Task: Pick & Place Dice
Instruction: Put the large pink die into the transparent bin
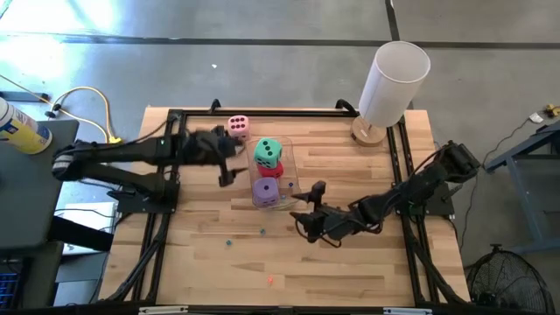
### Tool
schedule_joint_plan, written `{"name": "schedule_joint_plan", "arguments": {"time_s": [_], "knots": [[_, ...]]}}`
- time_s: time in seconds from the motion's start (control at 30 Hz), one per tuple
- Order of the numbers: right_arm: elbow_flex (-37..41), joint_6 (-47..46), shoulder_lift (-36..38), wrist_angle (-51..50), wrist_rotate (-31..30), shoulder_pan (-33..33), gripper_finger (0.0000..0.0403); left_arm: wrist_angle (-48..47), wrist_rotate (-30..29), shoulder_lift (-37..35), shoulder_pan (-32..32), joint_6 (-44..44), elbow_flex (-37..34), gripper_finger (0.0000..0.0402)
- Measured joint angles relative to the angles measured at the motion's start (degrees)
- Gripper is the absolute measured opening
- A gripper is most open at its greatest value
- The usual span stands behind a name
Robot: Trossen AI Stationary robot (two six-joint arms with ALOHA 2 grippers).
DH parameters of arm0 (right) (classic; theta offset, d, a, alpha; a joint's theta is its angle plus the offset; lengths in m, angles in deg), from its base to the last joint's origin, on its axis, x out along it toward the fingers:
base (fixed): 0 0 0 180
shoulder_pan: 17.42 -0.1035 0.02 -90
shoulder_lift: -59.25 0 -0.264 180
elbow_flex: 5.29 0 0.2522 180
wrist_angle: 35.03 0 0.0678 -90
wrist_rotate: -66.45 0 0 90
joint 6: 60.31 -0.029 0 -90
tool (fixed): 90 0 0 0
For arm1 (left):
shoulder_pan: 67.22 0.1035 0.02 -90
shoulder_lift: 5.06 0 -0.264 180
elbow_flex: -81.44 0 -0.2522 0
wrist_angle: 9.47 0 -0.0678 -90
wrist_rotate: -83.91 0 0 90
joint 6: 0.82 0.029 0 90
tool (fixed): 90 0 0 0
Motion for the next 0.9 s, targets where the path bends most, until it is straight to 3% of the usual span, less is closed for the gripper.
{"name": "schedule_joint_plan", "arguments": {"time_s": [0.17, 0.33, 0.47, 0.63, 0.77, 0.9], "knots": [[0.0, 1.3, -0.1, -0.7, -0.7, 0.3, 0.0270, -2.3, 11.0, 0.0, 13.1, 2.4, 1.7, 0.0400], [0.1, 6.2, 2.4, -2.2, -6.1, 0.2, 0.0270, -3.7, 24.8, 1.1, 27.0, 2.1, 2.3, 0.0400], [0.0, 4.7, 8.1, -5.5, -1.8, 0.1, 0.0270, -3.2, 32.8, 4.3, 34.3, 7.4, 2.3, 0.0400], [0.0, -1.8, 14.9, -13.5, 9.8, 2.0, 0.0270, -0.7, 29.5, 11.0, 37.8, 12.9, 4.4, 0.0400], [0.0, -4.9, 16.8, -18.1, 17.5, 4.2, 0.0270, -2.1, 24.6, 17.5, 38.9, 12.3, 11.0, 0.0400], [0.0, -6.5, 16.5, -20.8, 23.2, 6.5, 0.0270, -7.8, 24.4, 23.3, 39.3, 14.6, 18.7, 0.0400]]}}
